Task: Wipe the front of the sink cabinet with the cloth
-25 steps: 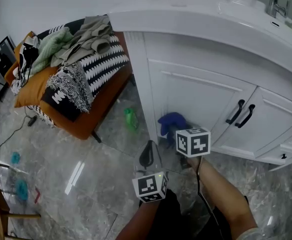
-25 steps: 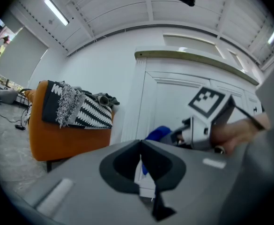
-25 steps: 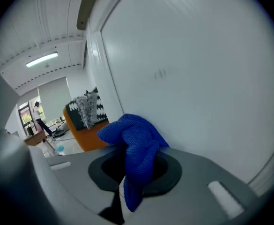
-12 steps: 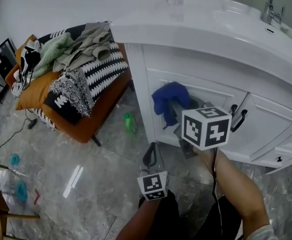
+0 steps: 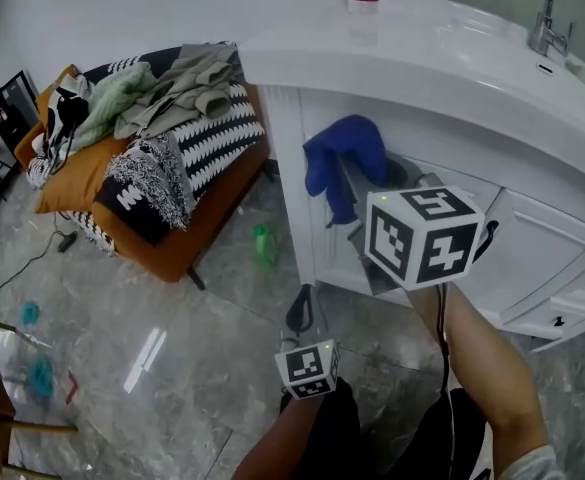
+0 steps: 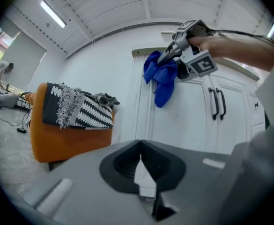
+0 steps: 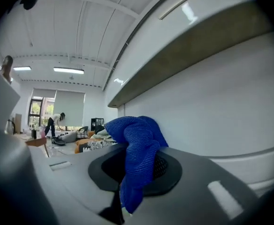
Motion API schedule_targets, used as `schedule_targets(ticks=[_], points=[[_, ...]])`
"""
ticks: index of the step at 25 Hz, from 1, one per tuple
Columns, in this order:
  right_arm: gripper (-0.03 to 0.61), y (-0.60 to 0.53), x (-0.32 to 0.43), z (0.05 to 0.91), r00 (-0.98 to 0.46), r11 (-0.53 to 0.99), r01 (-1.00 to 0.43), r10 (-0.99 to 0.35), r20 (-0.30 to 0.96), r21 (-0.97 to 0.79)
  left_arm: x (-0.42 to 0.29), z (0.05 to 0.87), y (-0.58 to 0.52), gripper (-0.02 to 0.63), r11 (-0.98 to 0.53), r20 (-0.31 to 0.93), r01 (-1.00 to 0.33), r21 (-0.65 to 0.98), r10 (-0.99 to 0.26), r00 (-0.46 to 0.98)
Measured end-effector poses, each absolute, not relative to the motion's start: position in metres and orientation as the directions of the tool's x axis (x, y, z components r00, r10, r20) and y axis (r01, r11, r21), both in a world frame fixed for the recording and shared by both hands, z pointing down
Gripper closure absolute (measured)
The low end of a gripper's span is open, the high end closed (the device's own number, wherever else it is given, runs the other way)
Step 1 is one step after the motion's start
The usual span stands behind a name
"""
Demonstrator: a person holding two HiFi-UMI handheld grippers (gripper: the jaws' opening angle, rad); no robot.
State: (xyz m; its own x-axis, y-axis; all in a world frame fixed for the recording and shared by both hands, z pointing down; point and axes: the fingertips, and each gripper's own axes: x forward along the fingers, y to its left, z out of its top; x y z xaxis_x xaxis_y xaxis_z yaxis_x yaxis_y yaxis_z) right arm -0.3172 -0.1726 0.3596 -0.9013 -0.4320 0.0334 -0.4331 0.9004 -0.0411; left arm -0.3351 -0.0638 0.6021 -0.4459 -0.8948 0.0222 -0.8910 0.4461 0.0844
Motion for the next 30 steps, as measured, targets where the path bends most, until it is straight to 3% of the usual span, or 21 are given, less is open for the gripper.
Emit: schedule_targets(ticks=[16, 21, 30], points=[[0.522, -0.157, -0.371, 0.393, -0.923, 0.927, -0.376, -0.376, 0.083, 0.009, -0.353, 0.597, -0.049, 0.603, 0.469, -0.003, -0.87, 0.153, -0.88, -0.475], [0.522, -0.154, -0.379, 0.454, -0.925, 0.934, -0.357, -0.355, 0.132, 0.014, -0.359, 0.594, -0.039, 0.603, 0.479, -0.013, -0.858, 0.187, -0.872, -0.49], [0.522, -0.156, -0.382, 0.63, -0.866, 0.924, -0.377, -0.326, 0.378, -0.067, -0.36, 0.587, -0.028, 0.603, 0.482, -0.029, -0.857, 0.184, -0.868, -0.495]])
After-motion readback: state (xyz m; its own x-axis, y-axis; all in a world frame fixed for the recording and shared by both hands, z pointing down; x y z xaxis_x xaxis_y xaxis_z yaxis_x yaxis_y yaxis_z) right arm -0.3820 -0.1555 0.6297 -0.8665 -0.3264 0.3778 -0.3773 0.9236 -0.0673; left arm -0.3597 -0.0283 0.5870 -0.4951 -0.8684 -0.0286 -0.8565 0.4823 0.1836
